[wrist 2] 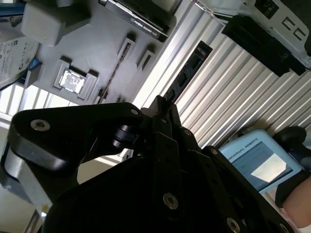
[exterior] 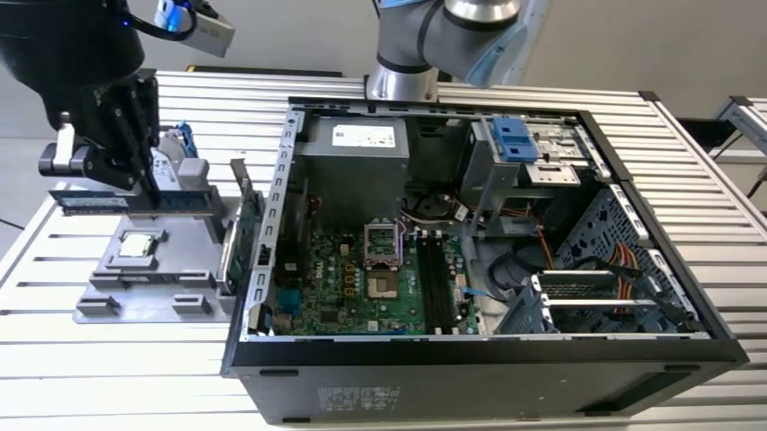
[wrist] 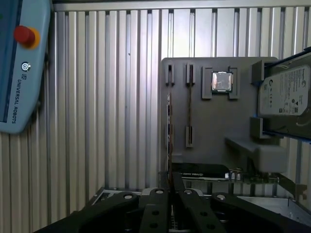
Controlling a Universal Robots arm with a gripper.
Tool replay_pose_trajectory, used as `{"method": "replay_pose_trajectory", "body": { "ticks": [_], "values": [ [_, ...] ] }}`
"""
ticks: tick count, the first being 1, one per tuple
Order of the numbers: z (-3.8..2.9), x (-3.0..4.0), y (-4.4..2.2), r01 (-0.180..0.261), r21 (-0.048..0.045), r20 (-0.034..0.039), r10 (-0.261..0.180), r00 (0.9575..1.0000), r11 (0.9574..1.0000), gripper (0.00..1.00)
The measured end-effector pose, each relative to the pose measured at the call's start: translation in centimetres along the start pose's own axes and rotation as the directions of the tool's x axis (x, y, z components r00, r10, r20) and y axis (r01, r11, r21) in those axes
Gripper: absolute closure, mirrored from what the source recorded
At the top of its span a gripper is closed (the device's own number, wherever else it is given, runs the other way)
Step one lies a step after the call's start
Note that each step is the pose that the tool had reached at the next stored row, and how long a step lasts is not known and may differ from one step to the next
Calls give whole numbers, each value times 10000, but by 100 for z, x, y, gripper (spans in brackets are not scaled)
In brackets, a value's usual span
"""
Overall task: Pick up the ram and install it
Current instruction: 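Pick up the ram and move it above insertion slot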
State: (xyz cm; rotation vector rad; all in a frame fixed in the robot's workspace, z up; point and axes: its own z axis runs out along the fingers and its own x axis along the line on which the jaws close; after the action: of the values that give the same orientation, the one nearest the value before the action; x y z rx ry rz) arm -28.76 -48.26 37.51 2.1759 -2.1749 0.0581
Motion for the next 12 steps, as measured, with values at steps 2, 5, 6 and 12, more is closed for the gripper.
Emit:
{"method": "replay_pose_trajectory", "body": {
  "ticks": [2,5,6,12],
  "values": [
    [0,0,-26,1,0,1,-1,10000,10000,100],
    [-1,0,-64,2,-1,1,-2,10000,10000,100],
    [-1,0,-77,3,-2,0,-3,10000,10000,100],
    [-3,0,-150,6,-3,0,-6,10000,10000,100]
  ]
}}
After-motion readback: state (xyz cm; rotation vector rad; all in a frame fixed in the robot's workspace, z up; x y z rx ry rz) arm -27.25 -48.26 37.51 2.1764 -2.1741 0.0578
